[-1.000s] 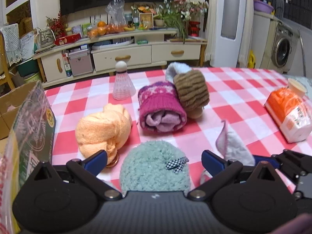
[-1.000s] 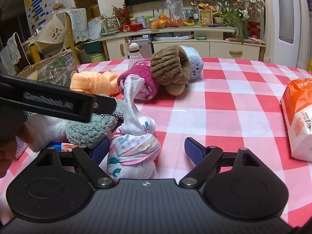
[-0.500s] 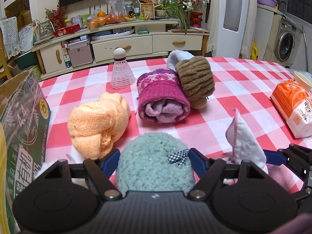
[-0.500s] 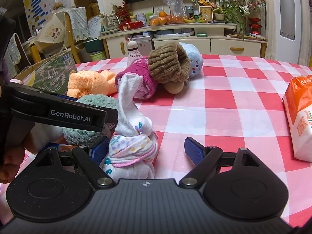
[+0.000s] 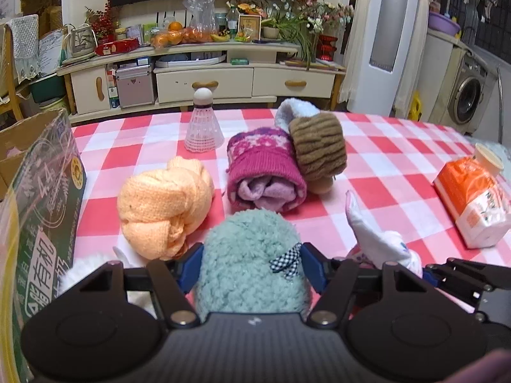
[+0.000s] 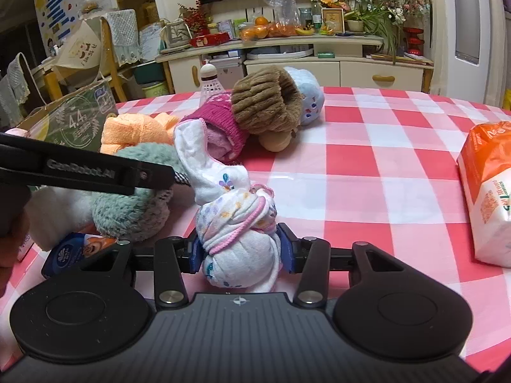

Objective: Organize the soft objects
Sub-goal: 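Carry the teal ball with left tool while right tool carries the white bundle to the box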

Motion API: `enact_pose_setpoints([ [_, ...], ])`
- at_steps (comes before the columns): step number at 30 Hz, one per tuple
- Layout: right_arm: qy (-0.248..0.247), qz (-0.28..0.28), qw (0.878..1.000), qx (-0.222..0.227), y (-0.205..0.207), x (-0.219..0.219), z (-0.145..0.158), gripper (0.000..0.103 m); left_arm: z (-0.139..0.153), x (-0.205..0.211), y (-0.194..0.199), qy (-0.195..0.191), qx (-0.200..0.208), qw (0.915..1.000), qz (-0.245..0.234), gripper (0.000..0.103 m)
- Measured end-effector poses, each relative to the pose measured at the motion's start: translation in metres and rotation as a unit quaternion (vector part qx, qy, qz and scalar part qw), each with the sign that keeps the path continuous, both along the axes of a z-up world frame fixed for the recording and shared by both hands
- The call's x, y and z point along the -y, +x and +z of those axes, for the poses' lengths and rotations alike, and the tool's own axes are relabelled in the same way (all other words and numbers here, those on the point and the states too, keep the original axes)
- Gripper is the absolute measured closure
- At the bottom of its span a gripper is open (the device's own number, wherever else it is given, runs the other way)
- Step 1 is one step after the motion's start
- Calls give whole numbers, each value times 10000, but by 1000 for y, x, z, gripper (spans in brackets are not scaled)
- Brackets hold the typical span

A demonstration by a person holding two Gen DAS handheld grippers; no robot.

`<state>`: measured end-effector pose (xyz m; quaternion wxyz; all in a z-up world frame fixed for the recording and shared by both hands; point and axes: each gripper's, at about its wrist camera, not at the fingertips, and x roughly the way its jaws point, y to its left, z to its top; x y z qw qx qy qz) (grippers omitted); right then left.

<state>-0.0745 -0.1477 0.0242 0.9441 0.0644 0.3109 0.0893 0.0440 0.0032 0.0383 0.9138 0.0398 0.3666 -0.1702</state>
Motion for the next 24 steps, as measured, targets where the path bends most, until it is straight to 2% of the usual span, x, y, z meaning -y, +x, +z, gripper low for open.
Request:
enact_pose_setpoints([
  [12, 4, -145, 9998, 159, -4, 4, 6, 49, 23, -10, -12, -398, 320, 9987, -3, 39],
  [24, -13, -172, 9990, 401, -3, -2, 15, 49, 48, -36, -24, -926, 650, 9936, 7, 39],
])
